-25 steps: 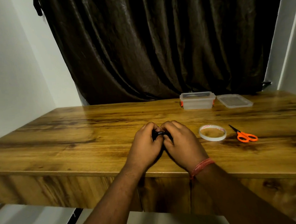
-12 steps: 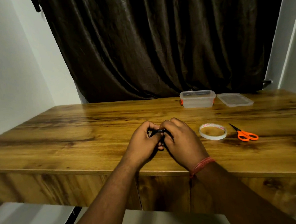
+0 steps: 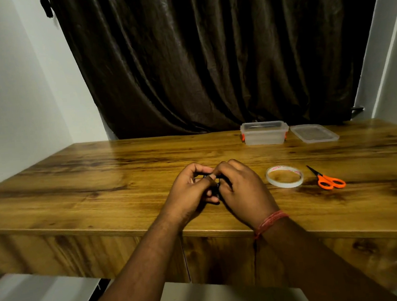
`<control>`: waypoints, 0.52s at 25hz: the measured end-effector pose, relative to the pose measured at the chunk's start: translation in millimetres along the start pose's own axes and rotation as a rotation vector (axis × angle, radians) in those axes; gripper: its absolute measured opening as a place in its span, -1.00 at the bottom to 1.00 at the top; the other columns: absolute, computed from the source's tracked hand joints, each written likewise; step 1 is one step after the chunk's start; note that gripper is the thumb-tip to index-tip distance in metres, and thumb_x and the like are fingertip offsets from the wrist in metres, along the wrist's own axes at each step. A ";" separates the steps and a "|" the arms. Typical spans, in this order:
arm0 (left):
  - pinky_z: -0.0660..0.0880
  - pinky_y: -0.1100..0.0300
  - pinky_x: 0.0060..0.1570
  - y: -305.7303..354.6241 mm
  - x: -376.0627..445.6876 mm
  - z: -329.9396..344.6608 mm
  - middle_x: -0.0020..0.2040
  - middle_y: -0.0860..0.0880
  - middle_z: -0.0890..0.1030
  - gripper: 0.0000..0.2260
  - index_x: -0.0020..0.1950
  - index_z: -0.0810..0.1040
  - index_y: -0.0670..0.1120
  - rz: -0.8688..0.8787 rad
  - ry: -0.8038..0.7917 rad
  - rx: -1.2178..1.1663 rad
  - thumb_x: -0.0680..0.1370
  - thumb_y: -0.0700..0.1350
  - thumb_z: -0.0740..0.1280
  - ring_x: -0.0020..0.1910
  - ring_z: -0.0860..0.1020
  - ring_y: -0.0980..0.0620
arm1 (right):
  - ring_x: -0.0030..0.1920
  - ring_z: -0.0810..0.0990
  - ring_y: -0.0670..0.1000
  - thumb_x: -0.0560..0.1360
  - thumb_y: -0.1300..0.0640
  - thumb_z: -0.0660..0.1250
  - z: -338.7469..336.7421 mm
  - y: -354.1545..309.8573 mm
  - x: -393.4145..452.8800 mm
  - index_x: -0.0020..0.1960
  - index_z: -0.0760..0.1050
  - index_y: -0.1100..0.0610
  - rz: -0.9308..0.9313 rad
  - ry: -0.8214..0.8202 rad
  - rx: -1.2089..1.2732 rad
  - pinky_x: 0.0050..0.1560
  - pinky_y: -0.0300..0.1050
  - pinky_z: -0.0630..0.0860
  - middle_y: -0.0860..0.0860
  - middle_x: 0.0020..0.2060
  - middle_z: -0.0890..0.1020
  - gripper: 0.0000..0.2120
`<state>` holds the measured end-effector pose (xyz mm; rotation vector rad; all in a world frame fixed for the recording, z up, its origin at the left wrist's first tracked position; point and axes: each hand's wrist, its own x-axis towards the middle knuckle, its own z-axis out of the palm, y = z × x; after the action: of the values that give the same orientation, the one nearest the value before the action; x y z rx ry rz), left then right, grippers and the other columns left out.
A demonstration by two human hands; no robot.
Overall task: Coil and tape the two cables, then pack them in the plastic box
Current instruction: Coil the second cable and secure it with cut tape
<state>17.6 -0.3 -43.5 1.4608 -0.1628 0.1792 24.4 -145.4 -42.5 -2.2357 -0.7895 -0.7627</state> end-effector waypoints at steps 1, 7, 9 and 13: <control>0.57 0.15 -0.44 0.0 0.3 -0.3 -0.43 -0.06 0.50 -0.92 0.05 0.48 -0.18 -0.005 0.001 -0.006 0.58 -0.31 0.30 -0.49 0.48 0.04 | -0.08 0.45 -0.04 0.47 0.25 0.25 -0.6 -0.4 -0.2 0.00 0.48 0.05 0.006 0.001 0.006 -0.16 -0.11 0.41 -0.05 -0.10 0.49 -0.84; 0.57 0.15 -0.45 3.5 -1.1 -0.7 -0.24 -0.17 0.50 -0.88 0.04 0.49 -0.15 0.019 0.009 0.016 0.59 -0.34 0.26 -0.44 0.49 0.00 | -0.09 0.46 -0.08 0.47 0.24 0.27 -2.9 -4.3 -1.2 -0.02 0.47 0.05 0.031 0.005 0.042 -0.16 -0.11 0.43 -0.07 -0.09 0.52 -0.87; 0.58 0.15 -0.47 5.7 -2.5 -0.5 -0.09 -0.13 0.51 -0.81 0.08 0.46 -0.14 0.083 0.010 0.027 0.57 -0.39 0.25 -0.42 0.51 0.01 | -0.10 0.47 -0.08 0.48 0.22 0.28 -3.2 -4.4 -1.2 -0.03 0.48 0.05 0.064 0.003 0.070 -0.15 -0.10 0.46 -0.08 -0.10 0.53 -0.89; 0.61 0.08 -0.47 6.3 -4.0 -1.8 -0.06 -0.08 0.50 -0.80 0.09 0.46 -0.11 0.140 -0.005 0.034 0.57 -0.38 0.27 -0.41 0.54 0.01 | -0.17 0.52 -0.09 0.48 0.17 0.32 -0.8 0.3 -0.8 -0.03 0.44 0.02 0.148 0.029 0.139 -0.19 -0.09 0.51 -0.09 -0.18 0.55 -0.89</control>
<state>12.3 2.0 -38.4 1.4840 -0.2674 0.2934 23.9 -146.4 -42.7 -2.1271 -0.6353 -0.6477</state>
